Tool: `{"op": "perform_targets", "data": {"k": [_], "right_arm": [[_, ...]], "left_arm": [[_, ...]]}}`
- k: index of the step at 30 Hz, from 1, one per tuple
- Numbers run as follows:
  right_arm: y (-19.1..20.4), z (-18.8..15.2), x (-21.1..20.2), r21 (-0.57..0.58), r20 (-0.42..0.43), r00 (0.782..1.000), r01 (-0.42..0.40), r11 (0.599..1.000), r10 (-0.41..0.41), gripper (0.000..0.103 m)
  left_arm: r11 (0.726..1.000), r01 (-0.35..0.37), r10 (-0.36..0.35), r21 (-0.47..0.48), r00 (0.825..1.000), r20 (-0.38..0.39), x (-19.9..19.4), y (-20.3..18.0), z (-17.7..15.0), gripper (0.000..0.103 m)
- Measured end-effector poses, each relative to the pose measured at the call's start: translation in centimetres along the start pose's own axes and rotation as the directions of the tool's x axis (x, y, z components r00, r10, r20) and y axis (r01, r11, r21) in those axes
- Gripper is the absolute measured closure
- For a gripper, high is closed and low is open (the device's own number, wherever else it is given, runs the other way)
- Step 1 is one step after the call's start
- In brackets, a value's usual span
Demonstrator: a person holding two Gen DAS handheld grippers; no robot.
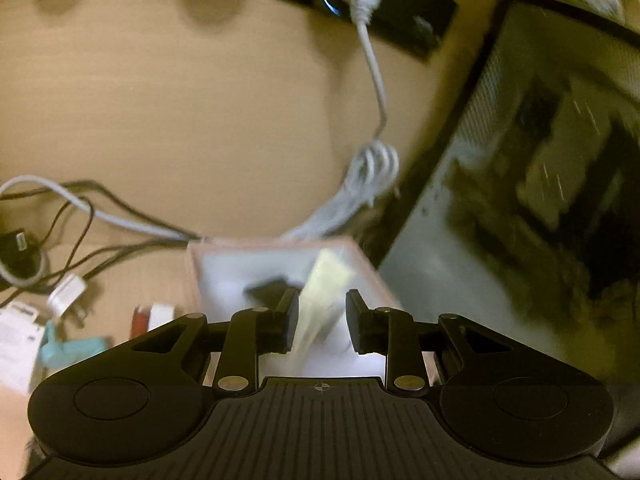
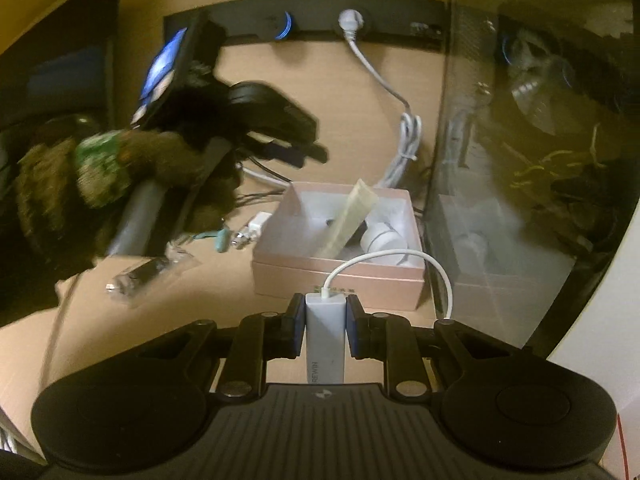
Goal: Organize rigid objects
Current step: 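Swing the cream tube over the pink box and open the left gripper, then lower the adapter into the pink box and open the right gripper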
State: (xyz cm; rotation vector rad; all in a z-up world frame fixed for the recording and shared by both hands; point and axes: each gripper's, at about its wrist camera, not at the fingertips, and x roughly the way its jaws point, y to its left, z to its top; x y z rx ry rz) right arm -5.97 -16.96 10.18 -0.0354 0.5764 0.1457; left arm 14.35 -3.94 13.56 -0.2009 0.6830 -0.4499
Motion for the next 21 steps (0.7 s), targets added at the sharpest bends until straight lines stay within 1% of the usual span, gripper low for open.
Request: {"op": "perform_targets", "data": {"k": [2, 3, 5, 7, 9, 11, 12, 14, 15, 16, 18, 21], "right_arm": [[-0.1, 1.0, 0.6, 0.009, -0.005, 1.000, 0.002, 1.000, -0.002, 0.083], [-0.1, 1.6, 0.6, 0.009, 0.000, 1.000, -0.005, 1.000, 0.005, 0.083], [0.0, 3.9, 1.0, -0.015, 0.032, 0.999, -0.009, 1.000, 0.010, 0.083], [-0.2, 7.3, 1.7, -0.032, 0.072, 0.997, -0.007, 0.999, 0.009, 0.083], [-0.8, 11.0, 2.9, -0.033, 0.104, 0.995, 0.013, 0.999, -0.009, 0.083], [-1.2, 14.4, 4.5, -0.022, 0.101, 0.995, 0.031, 0.999, -0.028, 0.082], [-1.7, 16.1, 5.7, -0.009, 0.083, 0.996, 0.018, 1.000, -0.017, 0.082], [-2.5, 18.1, 7.3, 0.044, 0.062, 0.998, 0.007, 0.999, -0.009, 0.069], [-2.8, 18.8, 7.8, 0.069, 0.055, 0.998, 0.013, 0.998, -0.017, 0.053], [-3.0, 19.1, 8.2, 0.088, 0.060, 0.998, 0.017, 0.996, -0.022, 0.045], [-3.2, 18.8, 8.2, 0.102, 0.070, 0.997, 0.022, 0.995, -0.029, 0.045], [-3.2, 17.7, 8.3, 0.116, 0.057, 0.998, 0.010, 0.993, -0.017, 0.042]], "left_arm": [[1.000, -0.021, 0.021, 0.007, 1.000, 0.002, -1.6, 1.0, -1.8, 0.074], [0.999, -0.036, 0.036, -0.003, 0.999, 0.004, -2.4, 1.7, -2.8, 0.074], [0.997, -0.075, 0.075, -0.037, 0.997, 0.004, -4.5, 3.5, -4.9, 0.074], [0.991, -0.113, 0.113, -0.073, 0.994, 0.000, -6.3, 5.4, -6.6, 0.074], [0.984, -0.147, 0.147, -0.104, 0.989, -0.013, -8.0, 7.1, -8.5, 0.074], [0.975, -0.187, 0.183, -0.118, 0.982, -0.042, -9.1, 8.4, -9.9, 0.074], [0.971, -0.208, 0.202, -0.114, 0.978, -0.058, -9.7, 8.9, -10.5, 0.074], [0.967, -0.240, 0.235, -0.089, 0.970, -0.066, -10.8, 9.4, -11.1, 0.074], [0.965, -0.255, 0.251, -0.070, 0.966, -0.062, -11.3, 9.6, -11.4, 0.074], [0.963, -0.266, 0.264, -0.050, 0.963, -0.057, -11.6, 9.8, -11.6, 0.074], [0.960, -0.279, 0.277, -0.033, 0.960, -0.050, -12.5, 10.2, -11.8, 0.074], [0.954, -0.295, 0.293, -0.047, 0.955, -0.057, -12.9, 11.2, -12.0, 0.074]]}}
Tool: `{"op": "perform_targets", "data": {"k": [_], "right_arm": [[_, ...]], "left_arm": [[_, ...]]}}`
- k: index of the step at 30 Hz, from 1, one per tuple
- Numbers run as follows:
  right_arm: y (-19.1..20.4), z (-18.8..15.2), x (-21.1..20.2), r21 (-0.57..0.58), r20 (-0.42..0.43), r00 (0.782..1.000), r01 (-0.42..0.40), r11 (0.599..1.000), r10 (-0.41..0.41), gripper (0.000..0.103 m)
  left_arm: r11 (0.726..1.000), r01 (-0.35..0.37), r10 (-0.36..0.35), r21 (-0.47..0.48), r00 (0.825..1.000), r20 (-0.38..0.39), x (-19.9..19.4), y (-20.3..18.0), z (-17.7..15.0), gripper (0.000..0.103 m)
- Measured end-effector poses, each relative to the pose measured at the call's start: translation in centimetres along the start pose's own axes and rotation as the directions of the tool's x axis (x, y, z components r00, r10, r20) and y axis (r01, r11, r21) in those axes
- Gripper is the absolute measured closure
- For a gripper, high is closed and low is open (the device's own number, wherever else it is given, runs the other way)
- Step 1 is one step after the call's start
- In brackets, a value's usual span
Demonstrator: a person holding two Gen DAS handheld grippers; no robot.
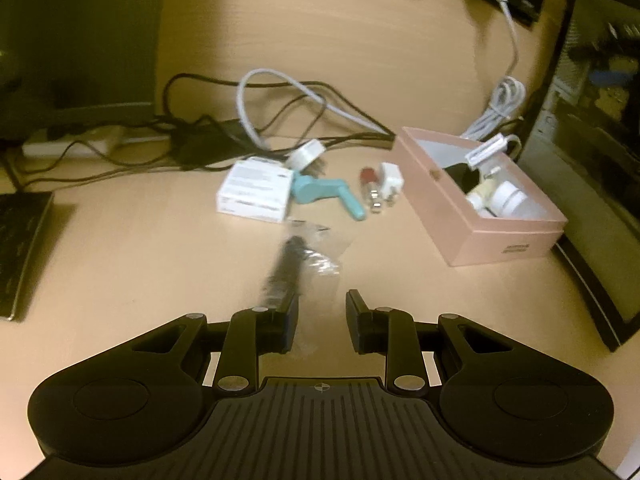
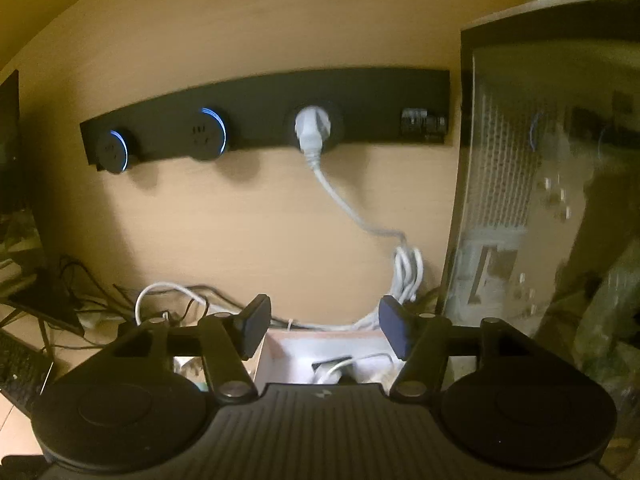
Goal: Organize rigid objects
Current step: 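Lower the adapter into the pink box and open the right gripper, then grasp the bagged black item with the left gripper while the right gripper grasps the white plug charger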
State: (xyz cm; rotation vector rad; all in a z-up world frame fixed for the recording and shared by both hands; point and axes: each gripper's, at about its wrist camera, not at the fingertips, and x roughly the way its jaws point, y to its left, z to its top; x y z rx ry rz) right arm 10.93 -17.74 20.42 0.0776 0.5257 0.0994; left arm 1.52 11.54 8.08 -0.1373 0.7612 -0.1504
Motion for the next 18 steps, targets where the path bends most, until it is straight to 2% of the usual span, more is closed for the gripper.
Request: {"op": "perform_targets", "data": {"k": [5, 10, 14, 18], "right_arm": [[1.1, -4.4, -0.2, -0.032, -0.040, 0.999, 0.007, 0.999, -0.009, 0.040], [3.3, -11.7, -0.7, -0.134, -0.128, 0.992, -0.009, 0.991, -0.009, 0.038], [5.1, -16.3, -0.9, -0.217, -0.205, 0.979, -0.041, 0.975, -0.005, 0.037], [5.7, -18.4, -1.0, -0.211, -0.251, 0.967, -0.086, 0.974, 0.031, 0.034]], "left_arm": [[0.999, -0.004, 0.005, 0.044, 1.000, -0.019, -0.1, 1.1, 0.3, 0.074], [0.993, -0.002, 0.007, 0.120, 0.999, -0.039, 0.9, 1.0, 1.0, 0.074], [0.990, -0.014, 0.027, 0.142, 0.996, -0.088, 3.5, 0.7, 1.6, 0.074], [0.984, -0.057, 0.077, 0.167, 0.990, -0.117, 6.6, 0.5, 1.9, 0.072]]}}
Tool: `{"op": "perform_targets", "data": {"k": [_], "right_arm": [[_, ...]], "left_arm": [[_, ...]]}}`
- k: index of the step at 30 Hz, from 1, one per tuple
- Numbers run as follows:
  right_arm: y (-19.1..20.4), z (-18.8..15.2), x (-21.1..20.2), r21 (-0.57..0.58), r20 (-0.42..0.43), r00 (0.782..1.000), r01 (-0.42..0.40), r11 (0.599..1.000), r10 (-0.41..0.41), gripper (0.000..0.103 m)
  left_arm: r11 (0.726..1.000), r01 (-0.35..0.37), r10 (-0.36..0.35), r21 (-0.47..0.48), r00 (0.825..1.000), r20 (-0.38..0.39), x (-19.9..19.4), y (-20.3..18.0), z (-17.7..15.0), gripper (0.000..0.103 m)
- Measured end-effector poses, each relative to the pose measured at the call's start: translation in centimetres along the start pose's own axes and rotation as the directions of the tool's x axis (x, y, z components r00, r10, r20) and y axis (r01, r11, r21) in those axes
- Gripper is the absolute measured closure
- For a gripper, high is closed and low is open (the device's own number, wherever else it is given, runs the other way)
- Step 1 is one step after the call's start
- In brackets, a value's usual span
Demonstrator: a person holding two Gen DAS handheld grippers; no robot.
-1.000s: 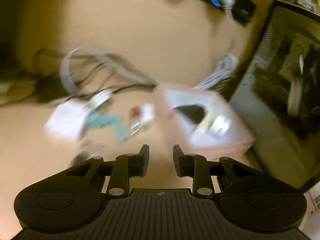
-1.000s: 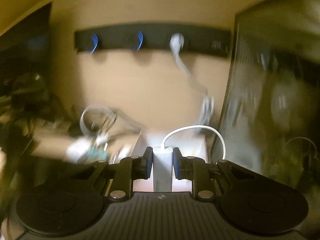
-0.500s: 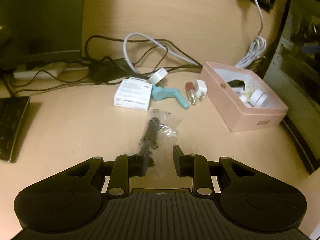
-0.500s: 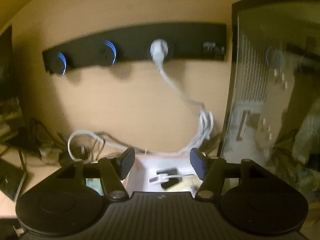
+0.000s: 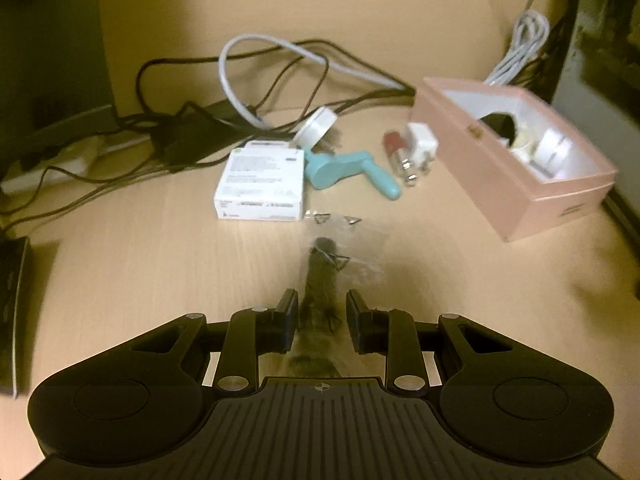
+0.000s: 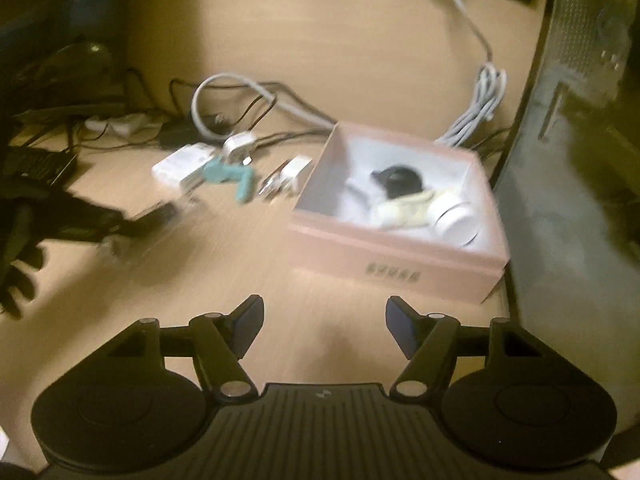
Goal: Organize rigid objects
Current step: 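Grasp the bagged black item with the left gripper while the right gripper grasps the white plug charger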
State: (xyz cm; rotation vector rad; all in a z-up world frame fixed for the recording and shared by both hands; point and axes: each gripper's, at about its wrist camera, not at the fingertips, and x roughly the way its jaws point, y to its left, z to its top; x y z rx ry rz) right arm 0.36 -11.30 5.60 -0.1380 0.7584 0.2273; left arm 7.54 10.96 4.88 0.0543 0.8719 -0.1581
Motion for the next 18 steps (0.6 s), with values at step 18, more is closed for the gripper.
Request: {"op": "perform_targets", "data": {"k": [18], "right_arm": [[3.8, 2.7, 2.0, -0.088, 0.073, 0.995, 0.077, 0.993, -0.070, 0.020]], "left_arm": [[0.994, 0.082, -0.082, -0.067, 0.997, -0.002, 0.1, 1.2, -1.5, 0.079]]}}
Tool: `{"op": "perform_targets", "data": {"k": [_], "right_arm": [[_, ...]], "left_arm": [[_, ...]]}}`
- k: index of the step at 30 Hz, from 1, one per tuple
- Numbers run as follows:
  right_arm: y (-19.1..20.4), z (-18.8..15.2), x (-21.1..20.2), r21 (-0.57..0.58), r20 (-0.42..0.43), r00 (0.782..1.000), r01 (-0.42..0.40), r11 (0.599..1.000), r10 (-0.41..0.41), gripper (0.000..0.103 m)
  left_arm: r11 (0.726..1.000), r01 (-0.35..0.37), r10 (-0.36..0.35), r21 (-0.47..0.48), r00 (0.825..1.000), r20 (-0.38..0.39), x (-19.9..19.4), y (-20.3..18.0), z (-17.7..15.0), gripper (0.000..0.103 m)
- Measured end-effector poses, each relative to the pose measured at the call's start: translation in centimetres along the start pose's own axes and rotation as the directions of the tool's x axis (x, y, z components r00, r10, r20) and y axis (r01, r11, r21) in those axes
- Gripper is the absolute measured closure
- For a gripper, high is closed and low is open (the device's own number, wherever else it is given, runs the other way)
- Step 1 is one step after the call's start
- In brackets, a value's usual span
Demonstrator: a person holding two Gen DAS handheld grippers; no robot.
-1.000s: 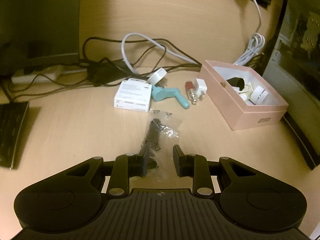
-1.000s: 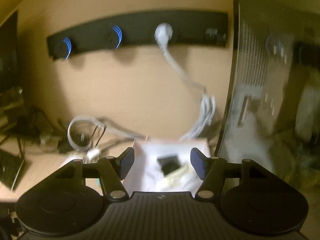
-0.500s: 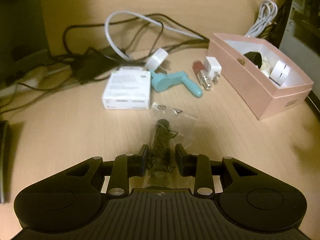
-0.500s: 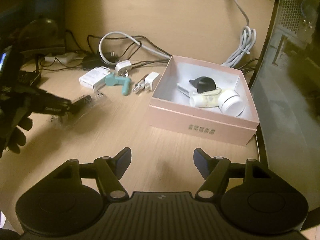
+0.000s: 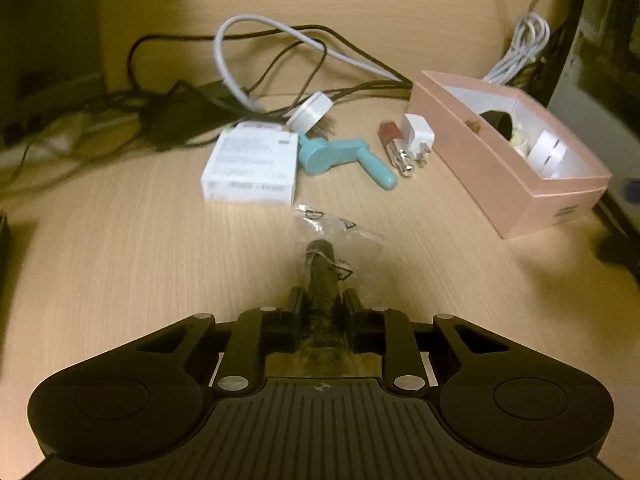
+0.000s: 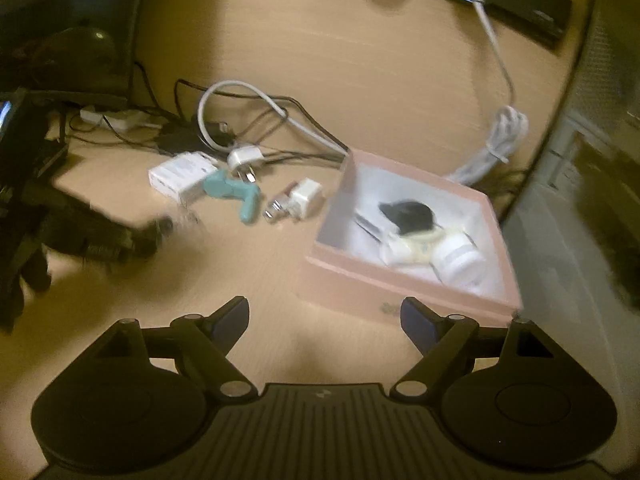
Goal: Organize rigid objects
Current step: 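Grasp the bagged black item with the left gripper while the right gripper grasps the white plug charger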
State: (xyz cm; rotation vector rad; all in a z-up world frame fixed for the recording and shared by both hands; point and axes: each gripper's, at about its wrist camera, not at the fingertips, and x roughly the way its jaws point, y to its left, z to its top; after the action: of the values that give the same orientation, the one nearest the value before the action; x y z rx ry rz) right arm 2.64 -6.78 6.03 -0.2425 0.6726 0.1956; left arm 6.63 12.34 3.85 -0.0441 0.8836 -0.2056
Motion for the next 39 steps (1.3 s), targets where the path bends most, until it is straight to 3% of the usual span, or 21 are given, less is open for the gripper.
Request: {"op": "perform_targets", "data": {"k": [7, 12, 15, 18, 20, 21, 22, 28, 33, 39], "right_arm": [[1.5, 7.3, 6.0, 0.079, 0.020, 0.995, -0.100, 0.992, 0.099, 0.020], [3.6, 12.4, 14.2, 0.224, 0.023, 0.988, -0.153, 0.963, 0.152, 0.020], [4.9, 13.9, 19.3, 0.284, -0.003, 0.991, -0.124, 0.951, 0.130, 0.021], [5.9, 14.3, 22.5, 0.303, -0.024, 0.991, -0.117, 0.946, 0.131, 0.029], [6.3, 14.5, 23.8, 0.310, -0.048, 0.986, -0.134, 0.941, 0.157, 0.044], [6.4, 14.5, 24.3, 0.313, -0.068, 0.982, -0.147, 0.938, 0.176, 0.062], [6.5, 14.5, 24.6, 0.308, -0.087, 0.976, -0.164, 0.937, 0.200, 0.069], [7.7, 13.2, 21.5, 0.203, -0.087, 0.975, -0.185, 0.961, 0.206, 0.083], [7.4, 10.4, 15.2, 0.147, -0.045, 0.961, -0.264, 0.953, 0.273, 0.083], [5.6, 4.7, 9.2, 0.124, -0.070, 0.949, -0.298, 0.947, 0.308, 0.083]], "left_arm": [[0.994, 0.065, -0.062, -0.089, 0.997, 0.038, -4.5, 2.1, -3.7, 0.079], [0.985, 0.090, -0.078, -0.146, 0.993, 0.085, -7.8, 4.2, -5.3, 0.080], [0.984, 0.075, -0.062, -0.159, 0.994, 0.087, -8.7, 5.4, -6.0, 0.080], [0.984, 0.062, -0.051, -0.165, 0.996, 0.069, -8.8, 6.3, -6.7, 0.080], [0.983, 0.072, -0.064, -0.167, 0.996, 0.057, -8.7, 6.5, -6.9, 0.080], [0.984, 0.072, -0.065, -0.164, 0.997, 0.050, -8.6, 6.4, -7.0, 0.079], [0.985, 0.073, -0.068, -0.156, 0.997, 0.040, -8.5, 6.3, -7.0, 0.079], [0.991, 0.075, -0.076, -0.113, 0.997, -0.002, -6.9, 4.3, -6.7, 0.080], [0.991, 0.040, -0.040, -0.124, 0.999, 0.002, -5.9, 2.9, -5.9, 0.080], [0.981, -0.023, 0.023, -0.195, 1.000, -0.004, -5.1, 1.7, -5.1, 0.080]]}}
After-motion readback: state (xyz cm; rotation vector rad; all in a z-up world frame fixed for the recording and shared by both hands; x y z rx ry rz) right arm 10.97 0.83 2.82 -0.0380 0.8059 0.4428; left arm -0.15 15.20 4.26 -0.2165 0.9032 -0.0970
